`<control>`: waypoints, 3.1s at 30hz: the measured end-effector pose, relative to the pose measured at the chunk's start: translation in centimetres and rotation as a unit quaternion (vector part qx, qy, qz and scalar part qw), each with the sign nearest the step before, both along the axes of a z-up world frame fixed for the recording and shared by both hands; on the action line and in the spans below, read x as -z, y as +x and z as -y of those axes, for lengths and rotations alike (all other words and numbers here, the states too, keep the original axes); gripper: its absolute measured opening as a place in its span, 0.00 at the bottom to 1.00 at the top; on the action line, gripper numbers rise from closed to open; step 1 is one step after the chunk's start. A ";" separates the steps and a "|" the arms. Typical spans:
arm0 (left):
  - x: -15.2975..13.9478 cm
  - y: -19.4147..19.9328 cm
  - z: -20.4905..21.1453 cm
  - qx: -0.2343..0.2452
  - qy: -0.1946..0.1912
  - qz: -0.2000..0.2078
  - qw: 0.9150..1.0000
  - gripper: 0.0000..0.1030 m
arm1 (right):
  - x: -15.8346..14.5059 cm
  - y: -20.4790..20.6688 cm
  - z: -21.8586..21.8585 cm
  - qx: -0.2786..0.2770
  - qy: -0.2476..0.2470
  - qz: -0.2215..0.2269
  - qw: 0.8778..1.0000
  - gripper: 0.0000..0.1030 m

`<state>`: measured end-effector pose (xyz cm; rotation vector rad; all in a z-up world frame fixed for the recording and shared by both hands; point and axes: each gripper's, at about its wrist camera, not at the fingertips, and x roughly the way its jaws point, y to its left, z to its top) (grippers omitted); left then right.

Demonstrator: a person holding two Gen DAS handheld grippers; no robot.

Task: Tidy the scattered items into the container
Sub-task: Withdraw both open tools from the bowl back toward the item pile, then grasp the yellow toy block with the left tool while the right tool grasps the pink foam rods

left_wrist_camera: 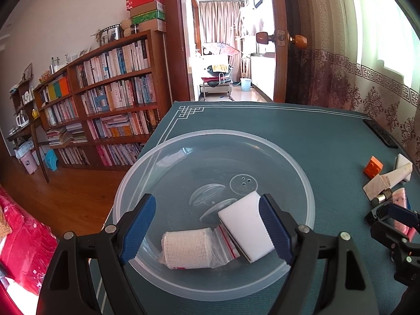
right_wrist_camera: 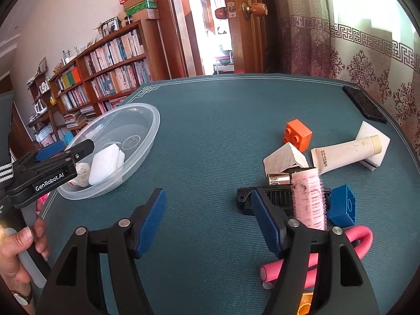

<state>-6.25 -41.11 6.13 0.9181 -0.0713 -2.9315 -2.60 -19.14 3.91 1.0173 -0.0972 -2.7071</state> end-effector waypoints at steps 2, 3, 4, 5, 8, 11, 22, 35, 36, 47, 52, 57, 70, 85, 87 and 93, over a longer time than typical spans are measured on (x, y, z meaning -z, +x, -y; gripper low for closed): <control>0.1 0.2 -0.1 0.002 -0.003 0.001 1.000 0.82 | 0.1 0.4 -0.5 0.002 0.003 0.001 1.000 0.69; 0.1 0.2 -0.3 0.002 -0.004 0.001 1.000 0.82 | 0.1 0.5 -0.7 0.004 0.005 0.000 1.000 0.69; 0.1 0.3 -0.3 0.003 -0.005 0.002 1.000 0.82 | 0.2 0.7 -0.9 0.005 0.007 0.001 1.000 0.69; 0.1 0.4 -0.5 0.003 -0.006 0.003 1.000 0.82 | 0.2 0.8 -1.1 0.007 0.008 0.001 1.000 0.69; 0.3 0.5 -0.9 0.005 -0.002 0.009 1.000 0.82 | 0.4 1.1 -1.7 0.010 0.011 0.003 1.000 0.69; 0.4 0.6 -1.3 0.007 -0.004 0.013 1.000 0.82 | 0.7 1.4 -2.4 0.014 0.013 0.007 1.000 0.69; 0.7 1.1 -3.8 0.007 -0.026 0.024 0.999 0.82 | 1.6 2.7 -4.9 0.032 0.012 0.023 0.999 0.69; 1.4 2.0 -8.2 0.049 -0.035 0.045 0.997 0.82 | 1.7 4.3 -7.2 0.044 0.017 0.020 0.999 0.69; 1.5 2.0 -8.6 0.052 -0.037 0.046 0.997 0.82 | 1.7 4.5 -7.5 0.045 0.017 0.019 0.999 0.69; 1.9 2.5 -12.6 0.102 -0.027 0.070 0.992 0.82 | 1.8 6.5 -11.0 0.059 -0.001 0.025 0.998 0.69; 2.1 3.0 -14.5 0.121 -0.032 0.076 0.989 0.82 | 1.7 7.1 -12.6 0.067 -0.018 0.027 0.997 0.69; 2.4 3.8 -15.8 0.136 -0.034 0.085 0.986 0.82 | 1.6 7.6 -13.7 0.074 -0.022 0.030 0.997 0.69; 2.2 6.4 -20.1 0.203 -0.019 0.100 0.974 0.82 | 1.4 9.9 -17.9 0.094 -0.040 0.035 0.994 0.69; 3.7 8.5 -24.8 0.255 -0.020 0.123 0.959 0.82 | 0.6 13.6 -20.2 0.070 -0.058 0.024 0.996 0.69; 3.9 8.5 -25.0 0.257 -0.018 0.123 0.958 0.82 | 0.3 13.6 -20.5 0.075 -0.050 0.017 0.996 0.69; 4.3 8.2 -25.2 0.259 -0.016 0.122 0.958 0.82 | 0.3 13.3 -22.0 0.088 -0.047 0.011 0.995 0.69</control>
